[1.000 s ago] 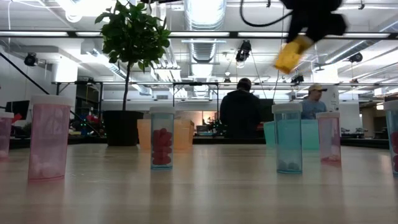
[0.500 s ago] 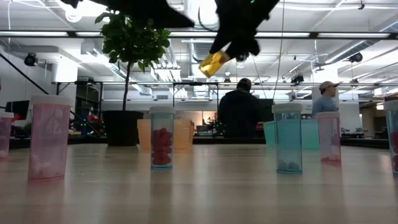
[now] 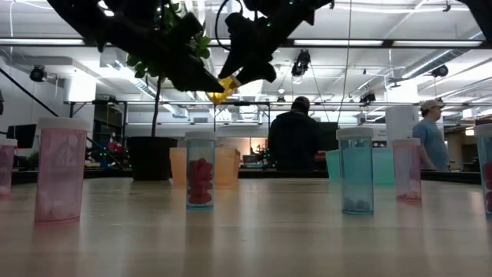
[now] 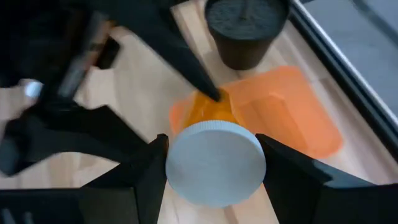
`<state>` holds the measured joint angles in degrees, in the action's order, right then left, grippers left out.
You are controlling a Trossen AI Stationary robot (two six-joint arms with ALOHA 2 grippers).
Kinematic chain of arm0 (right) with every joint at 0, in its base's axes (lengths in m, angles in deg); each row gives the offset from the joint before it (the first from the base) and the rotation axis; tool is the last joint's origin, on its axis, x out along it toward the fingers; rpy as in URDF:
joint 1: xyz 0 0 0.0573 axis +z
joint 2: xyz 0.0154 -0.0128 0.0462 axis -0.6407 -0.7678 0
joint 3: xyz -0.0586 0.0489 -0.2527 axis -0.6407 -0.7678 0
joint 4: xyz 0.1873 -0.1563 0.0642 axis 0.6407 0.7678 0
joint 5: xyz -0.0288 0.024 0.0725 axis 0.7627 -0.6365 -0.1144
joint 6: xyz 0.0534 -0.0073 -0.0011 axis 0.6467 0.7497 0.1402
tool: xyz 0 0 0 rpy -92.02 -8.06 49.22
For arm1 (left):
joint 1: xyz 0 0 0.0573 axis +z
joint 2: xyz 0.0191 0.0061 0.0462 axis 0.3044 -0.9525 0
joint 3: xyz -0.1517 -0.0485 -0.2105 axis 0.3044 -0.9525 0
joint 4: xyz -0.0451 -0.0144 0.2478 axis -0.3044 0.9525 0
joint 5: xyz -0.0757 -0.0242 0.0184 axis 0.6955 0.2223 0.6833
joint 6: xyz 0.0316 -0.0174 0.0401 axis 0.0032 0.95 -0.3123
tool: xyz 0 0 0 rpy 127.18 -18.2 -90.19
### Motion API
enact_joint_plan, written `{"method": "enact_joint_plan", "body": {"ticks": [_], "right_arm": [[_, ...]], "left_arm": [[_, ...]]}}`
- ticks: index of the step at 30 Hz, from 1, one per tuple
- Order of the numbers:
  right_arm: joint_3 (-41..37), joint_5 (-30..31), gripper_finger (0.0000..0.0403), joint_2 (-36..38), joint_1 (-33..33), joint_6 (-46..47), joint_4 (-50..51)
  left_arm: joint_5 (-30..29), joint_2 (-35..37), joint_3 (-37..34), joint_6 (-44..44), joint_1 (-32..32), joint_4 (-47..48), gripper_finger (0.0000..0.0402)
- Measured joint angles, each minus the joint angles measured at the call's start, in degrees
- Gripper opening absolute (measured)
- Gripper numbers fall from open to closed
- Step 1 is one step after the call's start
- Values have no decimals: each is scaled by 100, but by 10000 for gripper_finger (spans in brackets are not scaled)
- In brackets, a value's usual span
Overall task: Pick and place medicine bottles into bin by pill shape (circle, oval)
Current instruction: Put the orange capsule bottle into the orange bin
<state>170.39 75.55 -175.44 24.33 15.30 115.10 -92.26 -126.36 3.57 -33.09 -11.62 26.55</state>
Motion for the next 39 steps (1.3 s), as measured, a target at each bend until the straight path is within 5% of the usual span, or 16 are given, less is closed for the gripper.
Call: {"method": "enact_joint_plan", "body": {"ticks": [16, 30, 39], "right_arm": [[270, -460, 220, -252, -38, 1, -35], [270, -438, 221, -247, -40, 19, -81], [270, -458, 285, -239, -55, 16, -282]], "left_arm": [[-17, 2, -152, 92, 248, -103, 269], [-13, 2, -152, 35, 254, -90, 172], [-19, 2, -152, 35, 258, -163, 168]]}}
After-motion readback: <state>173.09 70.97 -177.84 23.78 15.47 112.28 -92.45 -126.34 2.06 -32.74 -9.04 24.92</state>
